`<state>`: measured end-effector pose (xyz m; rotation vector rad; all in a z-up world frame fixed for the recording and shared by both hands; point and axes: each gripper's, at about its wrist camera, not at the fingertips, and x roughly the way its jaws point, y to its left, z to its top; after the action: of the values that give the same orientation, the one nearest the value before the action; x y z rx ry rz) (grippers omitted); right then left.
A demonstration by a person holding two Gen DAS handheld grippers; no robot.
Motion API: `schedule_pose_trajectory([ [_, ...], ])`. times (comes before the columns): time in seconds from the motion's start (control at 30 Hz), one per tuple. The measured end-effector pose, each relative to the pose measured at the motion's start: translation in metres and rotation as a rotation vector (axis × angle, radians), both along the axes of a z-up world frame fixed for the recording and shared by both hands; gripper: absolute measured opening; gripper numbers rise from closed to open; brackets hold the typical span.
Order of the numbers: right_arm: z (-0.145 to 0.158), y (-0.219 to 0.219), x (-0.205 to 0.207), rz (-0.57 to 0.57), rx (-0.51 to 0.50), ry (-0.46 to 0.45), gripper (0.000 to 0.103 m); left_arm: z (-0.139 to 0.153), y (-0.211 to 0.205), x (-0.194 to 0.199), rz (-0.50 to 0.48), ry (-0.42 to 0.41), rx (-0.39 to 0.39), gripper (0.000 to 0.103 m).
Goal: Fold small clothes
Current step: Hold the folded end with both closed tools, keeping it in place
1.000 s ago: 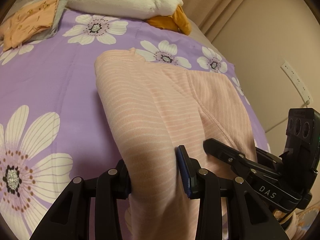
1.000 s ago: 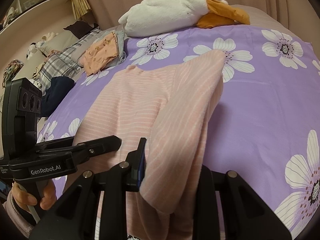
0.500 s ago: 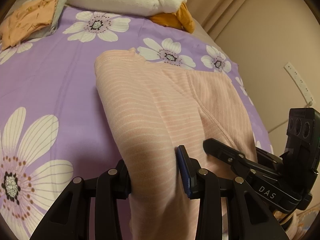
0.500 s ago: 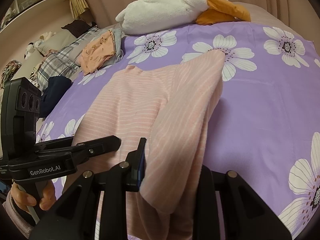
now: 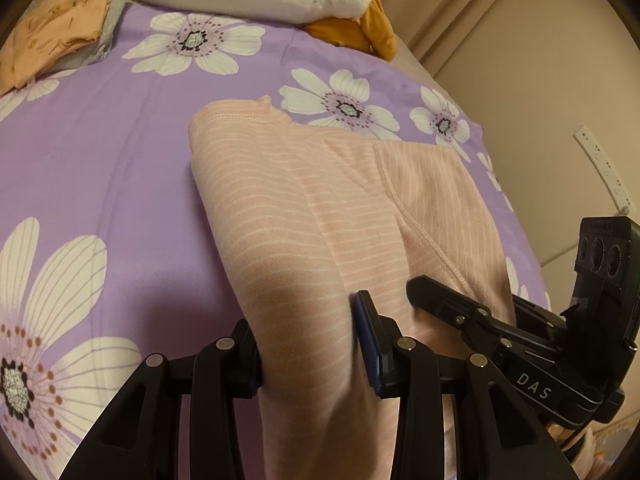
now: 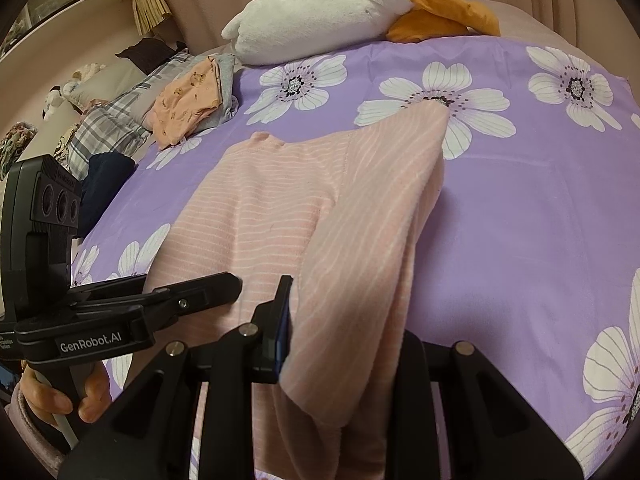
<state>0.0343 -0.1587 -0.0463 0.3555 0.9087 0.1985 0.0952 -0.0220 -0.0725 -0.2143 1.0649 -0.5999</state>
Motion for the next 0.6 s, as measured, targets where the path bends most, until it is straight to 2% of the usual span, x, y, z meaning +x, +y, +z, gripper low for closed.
schedule_pose_trajectory([
  [0.6, -0.018, -0.007, 0.021, -0.006, 0.001, 0.026, 0.026, -0.015, -0.007, 0.022, -0.001, 0.023, 0.017, 0.038],
])
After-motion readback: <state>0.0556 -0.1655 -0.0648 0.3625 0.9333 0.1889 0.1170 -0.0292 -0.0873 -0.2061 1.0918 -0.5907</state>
